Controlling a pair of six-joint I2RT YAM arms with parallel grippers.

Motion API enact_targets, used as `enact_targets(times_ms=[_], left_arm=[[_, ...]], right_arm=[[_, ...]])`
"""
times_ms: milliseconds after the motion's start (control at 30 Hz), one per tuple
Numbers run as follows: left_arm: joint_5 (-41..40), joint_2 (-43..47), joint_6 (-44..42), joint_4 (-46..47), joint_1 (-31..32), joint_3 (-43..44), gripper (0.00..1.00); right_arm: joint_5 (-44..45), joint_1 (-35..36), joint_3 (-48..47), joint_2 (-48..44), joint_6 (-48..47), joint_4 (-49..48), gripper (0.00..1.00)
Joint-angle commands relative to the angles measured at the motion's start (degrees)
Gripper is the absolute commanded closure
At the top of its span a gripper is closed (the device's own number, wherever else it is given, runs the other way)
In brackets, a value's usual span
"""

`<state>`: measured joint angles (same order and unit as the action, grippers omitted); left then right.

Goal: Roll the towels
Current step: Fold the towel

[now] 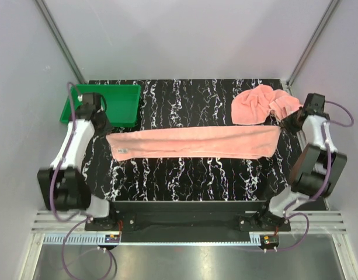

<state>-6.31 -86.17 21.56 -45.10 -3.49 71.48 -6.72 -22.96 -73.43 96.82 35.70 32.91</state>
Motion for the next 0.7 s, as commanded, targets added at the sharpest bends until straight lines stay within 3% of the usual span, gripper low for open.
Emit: enact_targets(times_ms=[0,167,233,367,533,667], left_arm=[[0.59,17.2,-1.35,0.89,-0.82,-5.01,1.0],[5.95,34.9,0.23,-0.51,-0.73,-9.78,1.0],[5.95,41.57,0.76,-3.58,-0.73,-9.61,1.0],[2.45,51.24,1.29,-9.47,-0.73,-9.61,1.0],[-3.09,56.64,0.77,-13.17,-0.73,-11.71,1.0],[-2.23,49.38,1.46,-12.12,-0.82,-14.7,1.0]], right_arm=[[2.15,-0.42,4.93,-15.92,-1.6,1.28,1.0],[6.18,-0.51,9.79,-38.39,-0.72,8.3,1.0],[6.37,-0.51,10.41,-44.05,-0.55,11.72,1.0],[14.86,-0.51,9.1,-54.17,-0.02,19.72,1.0],[19.99,-0.51,11.9,-57.18,-0.46,22.91,1.0],[18.43,-0.59,15.24,-49.48,1.38,17.91,1.0]])
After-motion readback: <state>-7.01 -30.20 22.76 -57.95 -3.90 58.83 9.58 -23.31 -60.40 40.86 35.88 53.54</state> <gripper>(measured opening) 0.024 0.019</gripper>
